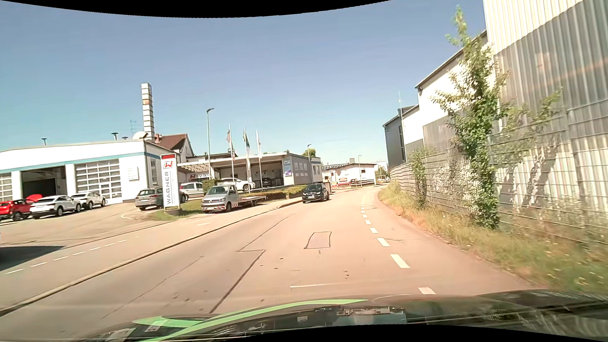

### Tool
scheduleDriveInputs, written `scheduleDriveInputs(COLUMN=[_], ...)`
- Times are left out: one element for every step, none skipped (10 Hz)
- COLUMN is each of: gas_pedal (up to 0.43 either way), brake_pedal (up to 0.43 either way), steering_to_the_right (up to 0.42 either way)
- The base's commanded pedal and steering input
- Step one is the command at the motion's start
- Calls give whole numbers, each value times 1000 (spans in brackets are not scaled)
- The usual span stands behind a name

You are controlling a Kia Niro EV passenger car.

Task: Follow the waypoints while adhering to traffic rules and regulations

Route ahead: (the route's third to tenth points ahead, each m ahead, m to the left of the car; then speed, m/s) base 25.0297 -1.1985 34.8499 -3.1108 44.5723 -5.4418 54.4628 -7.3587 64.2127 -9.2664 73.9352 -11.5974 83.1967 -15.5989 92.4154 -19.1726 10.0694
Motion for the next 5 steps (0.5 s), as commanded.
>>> scheduleDriveInputs(gas_pedal=[118,130,138,138,157], brake_pedal=[0,0,0,0,0], steering_to_the_right=[30,24,23,20,18])
